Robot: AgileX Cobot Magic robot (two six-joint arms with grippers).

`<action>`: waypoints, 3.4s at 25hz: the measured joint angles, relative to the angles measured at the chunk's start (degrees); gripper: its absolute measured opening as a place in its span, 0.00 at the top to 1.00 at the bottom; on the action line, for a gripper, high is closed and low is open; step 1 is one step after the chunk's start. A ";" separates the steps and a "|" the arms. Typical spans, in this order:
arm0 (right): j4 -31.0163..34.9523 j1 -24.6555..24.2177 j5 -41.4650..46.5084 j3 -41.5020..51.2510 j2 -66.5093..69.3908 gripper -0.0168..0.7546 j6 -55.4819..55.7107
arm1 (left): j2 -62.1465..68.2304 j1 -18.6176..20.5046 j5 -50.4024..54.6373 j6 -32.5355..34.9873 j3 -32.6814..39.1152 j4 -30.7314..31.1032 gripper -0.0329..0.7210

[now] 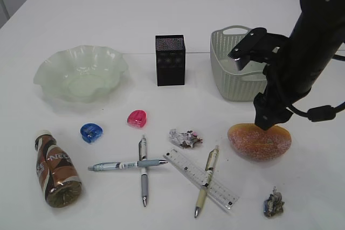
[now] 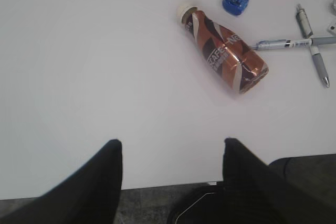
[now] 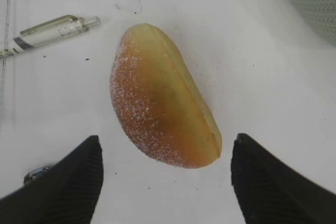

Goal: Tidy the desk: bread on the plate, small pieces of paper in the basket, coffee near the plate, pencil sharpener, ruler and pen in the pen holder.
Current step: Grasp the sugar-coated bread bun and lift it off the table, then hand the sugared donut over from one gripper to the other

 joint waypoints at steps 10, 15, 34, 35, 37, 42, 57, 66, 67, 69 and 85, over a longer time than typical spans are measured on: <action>0.50 0.00 0.00 0.00 5.22 0.25 -5.18 | 0.00 0.00 0.00 0.00 0.00 0.74 0.37; -0.93 0.00 -0.12 0.00 7.53 0.25 -5.53 | 0.00 0.00 0.00 0.00 0.00 0.74 0.37; -6.18 0.00 -2.20 -1.41 13.79 0.29 -5.77 | 0.00 0.00 0.00 0.00 0.00 -0.18 0.37; -6.18 0.00 -2.20 -1.41 13.93 0.33 -5.77 | 0.00 0.00 0.00 0.00 0.00 -0.17 0.37; -6.18 0.00 -2.11 -1.41 13.92 0.43 -5.77 | 0.00 0.00 0.00 0.00 0.00 -0.39 0.37; -5.93 0.00 -1.78 -1.41 14.05 0.66 -5.48 | 0.00 0.00 0.00 0.00 0.00 -1.58 0.37; 5.35 0.00 15.10 -11.68 16.61 0.70 11.06 | 0.00 0.00 0.00 0.00 0.00 -4.51 0.38; 10.05 0.00 15.87 -16.57 12.29 0.70 20.27 | 0.00 0.00 0.00 0.00 0.00 -8.63 0.38; 10.99 0.00 16.00 -16.57 11.55 0.70 20.95 | 0.00 0.00 0.00 0.00 0.00 -9.44 0.38; 13.54 0.00 16.23 -16.57 9.55 0.70 21.56 | 0.00 0.00 0.00 0.00 0.00 -11.26 0.38; 33.98 0.00 17.67 -16.57 -9.56 0.70 13.53 | 16.33 0.00 -11.65 20.14 0.00 -48.15 0.38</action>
